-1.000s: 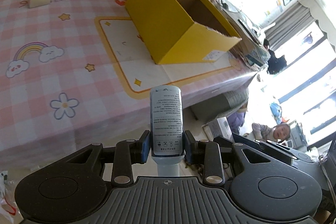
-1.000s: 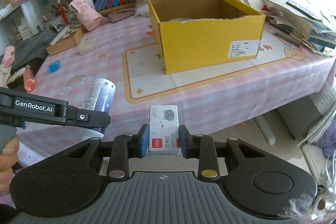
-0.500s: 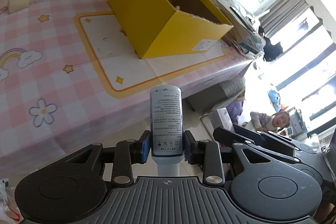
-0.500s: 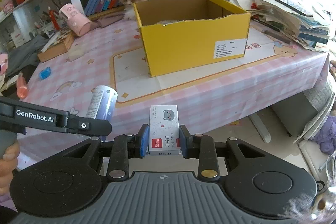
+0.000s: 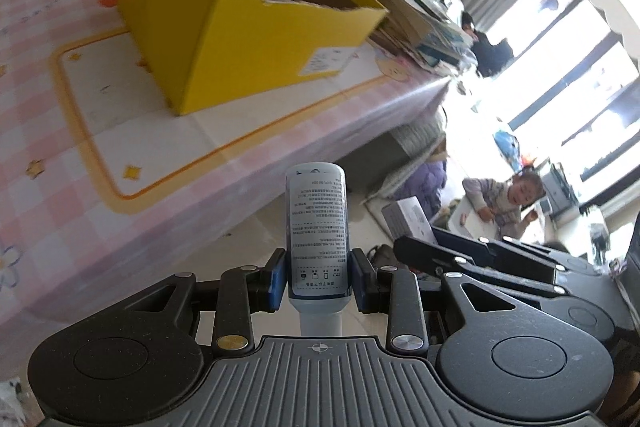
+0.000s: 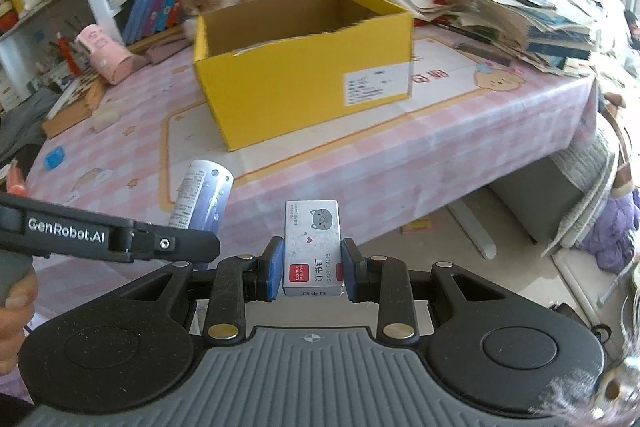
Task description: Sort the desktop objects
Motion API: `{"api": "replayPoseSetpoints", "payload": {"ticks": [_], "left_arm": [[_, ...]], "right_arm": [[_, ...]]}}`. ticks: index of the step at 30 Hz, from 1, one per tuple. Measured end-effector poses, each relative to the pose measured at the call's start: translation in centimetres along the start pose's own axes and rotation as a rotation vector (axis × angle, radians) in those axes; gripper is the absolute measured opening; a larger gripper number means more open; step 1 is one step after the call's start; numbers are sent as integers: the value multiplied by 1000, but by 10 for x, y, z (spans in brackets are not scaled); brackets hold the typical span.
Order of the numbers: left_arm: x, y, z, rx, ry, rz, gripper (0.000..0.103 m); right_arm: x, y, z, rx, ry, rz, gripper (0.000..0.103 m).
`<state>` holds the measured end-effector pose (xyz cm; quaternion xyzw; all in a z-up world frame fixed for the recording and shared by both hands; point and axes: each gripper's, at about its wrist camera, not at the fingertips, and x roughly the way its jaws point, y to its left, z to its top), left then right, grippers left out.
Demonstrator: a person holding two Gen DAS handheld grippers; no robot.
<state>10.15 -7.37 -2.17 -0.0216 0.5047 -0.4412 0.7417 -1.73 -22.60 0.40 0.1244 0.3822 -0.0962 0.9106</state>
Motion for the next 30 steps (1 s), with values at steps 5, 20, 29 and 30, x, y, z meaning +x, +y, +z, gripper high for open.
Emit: {"api": "replayPoseSetpoints", "payload": {"ticks": [5,20,29,30], "left_arm": [[9,-22,12,61,-11,5,31],[19,-96,78,180,-181,22,31],[-4,-106,120,176,-364,162,32],[-5,-103,124,171,-376,188,32]], "right_arm": [[-2,-21,5,21,-12,-12,27],[0,-91,70,11,-137,41,27],[17,-100,141,-91,-269,183,27],[21,-98,147,-103,-278,199,27]]}}
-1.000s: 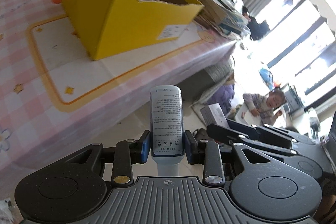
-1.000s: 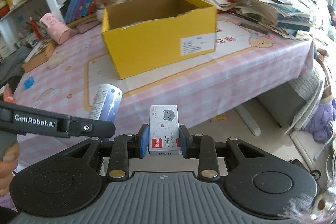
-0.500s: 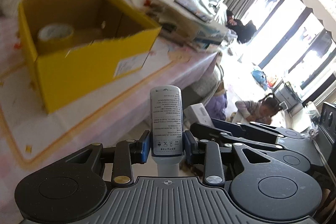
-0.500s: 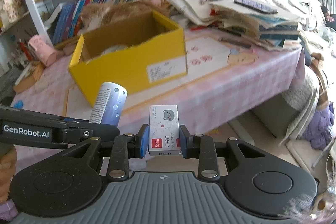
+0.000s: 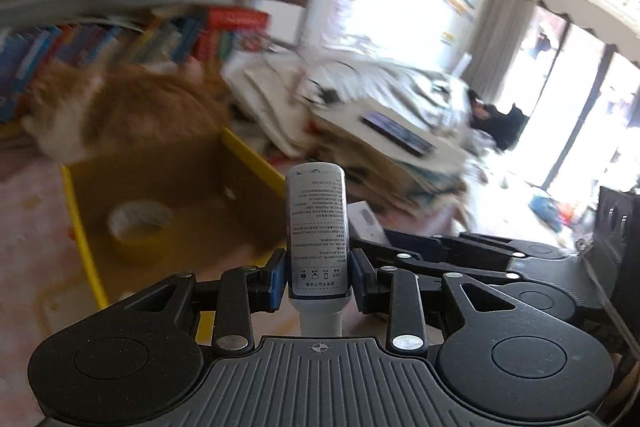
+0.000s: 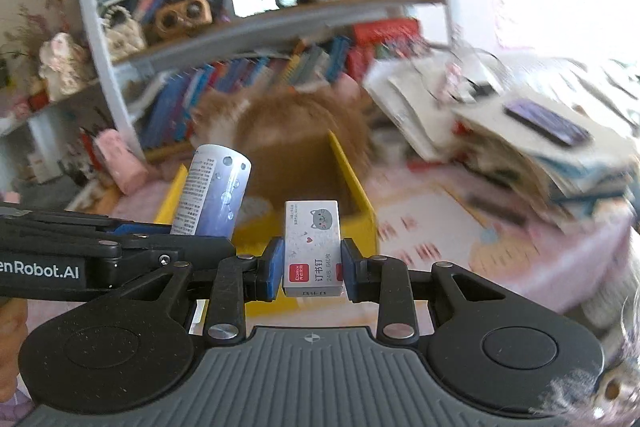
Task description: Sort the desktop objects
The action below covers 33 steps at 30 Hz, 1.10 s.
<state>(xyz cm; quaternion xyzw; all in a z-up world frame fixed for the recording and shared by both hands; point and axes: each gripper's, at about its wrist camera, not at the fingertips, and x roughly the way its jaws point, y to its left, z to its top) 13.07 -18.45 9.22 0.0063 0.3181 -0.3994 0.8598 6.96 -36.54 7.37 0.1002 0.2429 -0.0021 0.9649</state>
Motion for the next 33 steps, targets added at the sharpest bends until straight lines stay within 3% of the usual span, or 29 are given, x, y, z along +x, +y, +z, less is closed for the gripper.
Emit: {"api": "replayPoseSetpoints", "payload": {"ticks": [6,12,21,24,33], "left_arm": [[13,26,12,-28,-11,159,32],[41,43,11,-12,26,288,31],[73,49,-3,12,123,345,31],[79,49,-7,24,140,369,31],[86,49,-10,16,134,399,31]], "right_arm": [[36,5,23,-85,-24,90,27],[79,9,25,-151,28,128,27],[125,11,9,-248,141,159,27],[130,12,5,-294,144,161,28],[145,7,7,-303,164,176,28]]}}
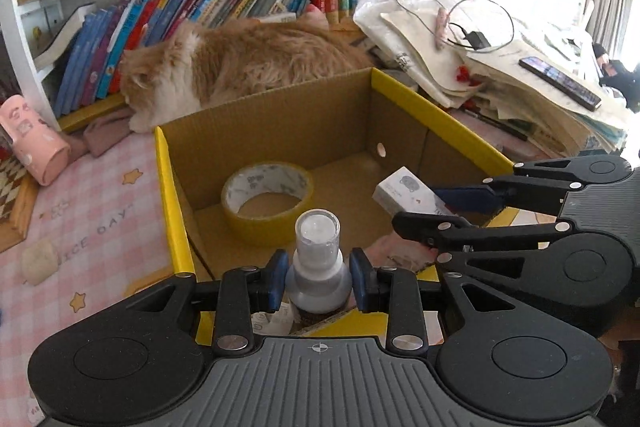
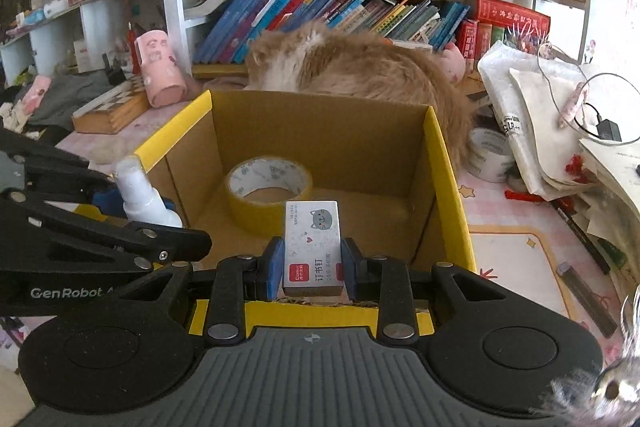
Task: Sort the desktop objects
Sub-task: 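Open the left tool to drop the white tube while the right tool drops the small box, then withdraw both open tools from the yellow box back over the table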
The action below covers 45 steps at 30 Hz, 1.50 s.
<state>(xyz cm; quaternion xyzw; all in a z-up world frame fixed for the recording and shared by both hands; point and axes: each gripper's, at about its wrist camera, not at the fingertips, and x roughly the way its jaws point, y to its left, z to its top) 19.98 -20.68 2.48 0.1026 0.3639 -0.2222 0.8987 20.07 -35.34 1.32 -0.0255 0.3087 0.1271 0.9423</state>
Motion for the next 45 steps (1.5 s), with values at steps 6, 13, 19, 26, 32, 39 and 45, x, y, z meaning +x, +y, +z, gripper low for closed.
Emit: {"api": "replayPoseSetpoints", "payload": {"ticks": [6,13,19,26,32,39,45], "left_arm": [[-10,1,-2,-15,-74,9,36],[-33,5,5,-64,-183,29,60],[-54,5,7,-76,-253,40,72],[-80,4,-5,-60,-322,10,80],[-96,7,-18,-6,-347,-16,81],[-111,32,-32,-43,-372,-17,86],[-121,52,-48,-19,-383,-1,86]], "right_arm": [[4,-3,1,21,-6,7,28],[-9,-10,1,127,-72,21,46],[-26,-11,0,187,-118,-1,47],[-52,-4,1,201,-178,-46,48],[-81,11,-6,206,-213,-97,48],[-103,45,-22,205,-212,-150,48],[-108,74,-37,228,-183,-206,48]]}}
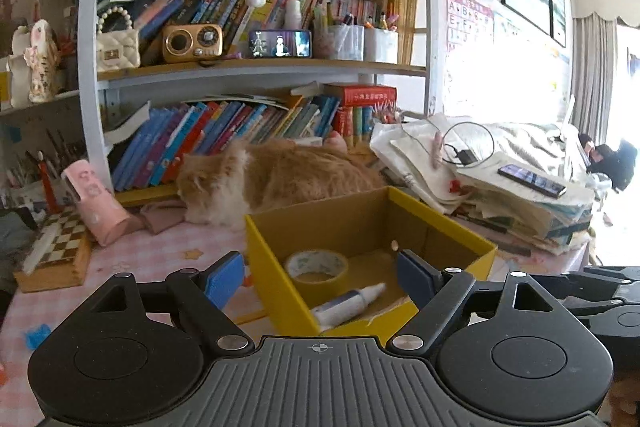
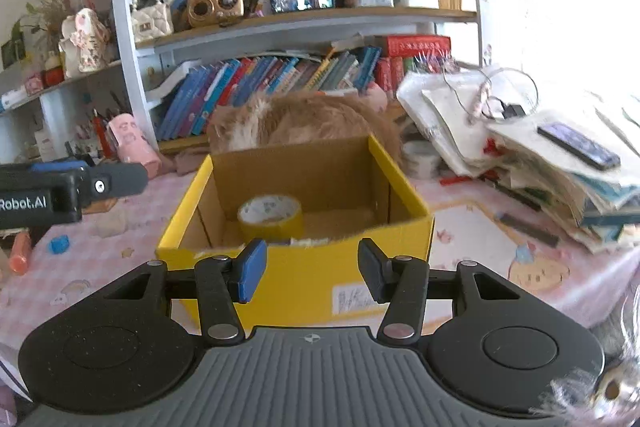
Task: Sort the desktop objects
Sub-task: 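Withdraw both open tools from the yellow box back over the table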
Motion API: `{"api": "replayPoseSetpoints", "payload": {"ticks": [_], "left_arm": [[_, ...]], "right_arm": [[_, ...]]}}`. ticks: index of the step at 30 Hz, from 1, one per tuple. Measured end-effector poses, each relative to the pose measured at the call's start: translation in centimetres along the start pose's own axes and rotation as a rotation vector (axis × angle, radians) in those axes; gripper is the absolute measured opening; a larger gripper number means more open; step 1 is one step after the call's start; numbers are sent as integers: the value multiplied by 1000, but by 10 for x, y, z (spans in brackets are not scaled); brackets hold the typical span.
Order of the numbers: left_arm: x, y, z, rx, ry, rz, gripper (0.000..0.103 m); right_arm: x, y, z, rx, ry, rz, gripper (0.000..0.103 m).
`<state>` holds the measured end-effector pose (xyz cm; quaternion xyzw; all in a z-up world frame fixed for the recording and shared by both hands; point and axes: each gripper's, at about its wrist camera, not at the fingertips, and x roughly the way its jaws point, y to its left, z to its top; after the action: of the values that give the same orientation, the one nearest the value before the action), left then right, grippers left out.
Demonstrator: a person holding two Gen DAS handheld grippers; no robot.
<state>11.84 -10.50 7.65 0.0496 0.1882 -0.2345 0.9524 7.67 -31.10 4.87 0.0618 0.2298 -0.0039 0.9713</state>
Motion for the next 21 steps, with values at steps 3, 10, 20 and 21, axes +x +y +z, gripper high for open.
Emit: {"api": "replayPoseSetpoints", "payload": {"ticks": [3,10,20,21], "left_arm": [[-8,9,-7,13,9,-13,87],[-32,33,-31,21,51,-34,90],[-57,73,-75,11,207,26,90],[-59,78,-78,9,213,34,90]], "right_arm": [[-3,14,-9,3,19,-23,48],[-10,51,-33,37,78,-69,56],[-17,109,-59,46,139,-78,63],[-17,116,-62,39,147,-74,63]]}}
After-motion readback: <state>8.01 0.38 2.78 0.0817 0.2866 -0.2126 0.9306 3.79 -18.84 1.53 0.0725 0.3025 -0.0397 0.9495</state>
